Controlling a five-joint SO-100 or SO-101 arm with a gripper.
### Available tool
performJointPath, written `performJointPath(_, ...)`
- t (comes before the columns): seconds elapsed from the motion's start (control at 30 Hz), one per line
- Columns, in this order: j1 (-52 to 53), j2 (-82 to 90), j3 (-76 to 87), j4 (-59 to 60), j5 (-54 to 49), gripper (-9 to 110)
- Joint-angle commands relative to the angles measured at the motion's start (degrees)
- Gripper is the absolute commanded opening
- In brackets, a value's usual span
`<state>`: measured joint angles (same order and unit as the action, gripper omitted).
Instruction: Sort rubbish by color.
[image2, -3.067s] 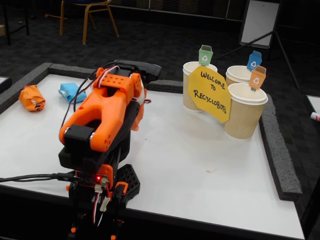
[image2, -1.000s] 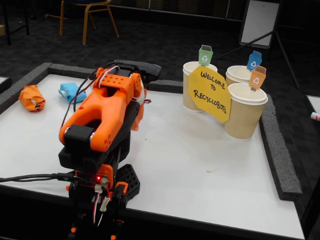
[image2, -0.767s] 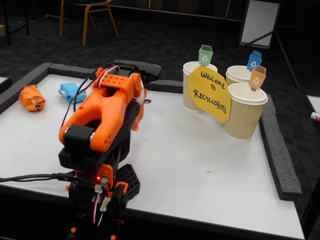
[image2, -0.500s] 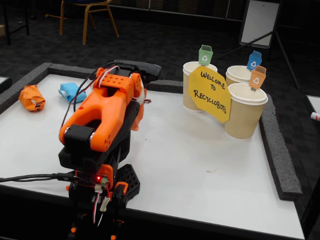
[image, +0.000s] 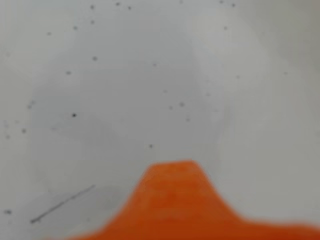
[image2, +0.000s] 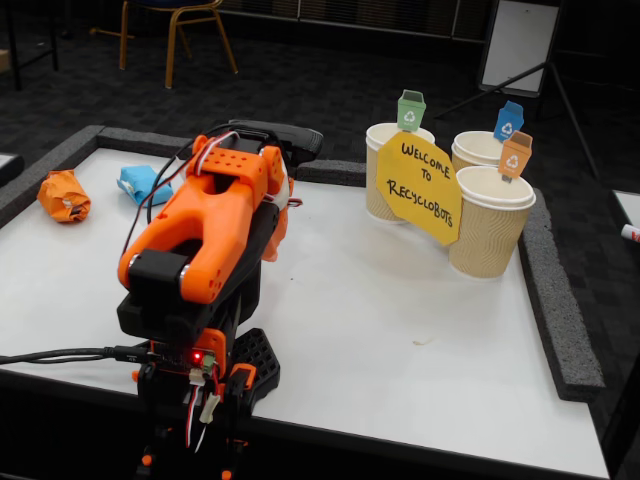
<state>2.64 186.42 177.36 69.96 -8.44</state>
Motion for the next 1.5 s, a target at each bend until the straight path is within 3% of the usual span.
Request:
performJointPath(0.0,-0.1,1.9,-4.4,-0.1,-1.1,1)
performJointPath(1.07,0.0,1.7,-10.3,-0.9,-1.2,1)
performJointPath(1.47,1.2,-23.4,-32.4,-1.9,-1.2,1)
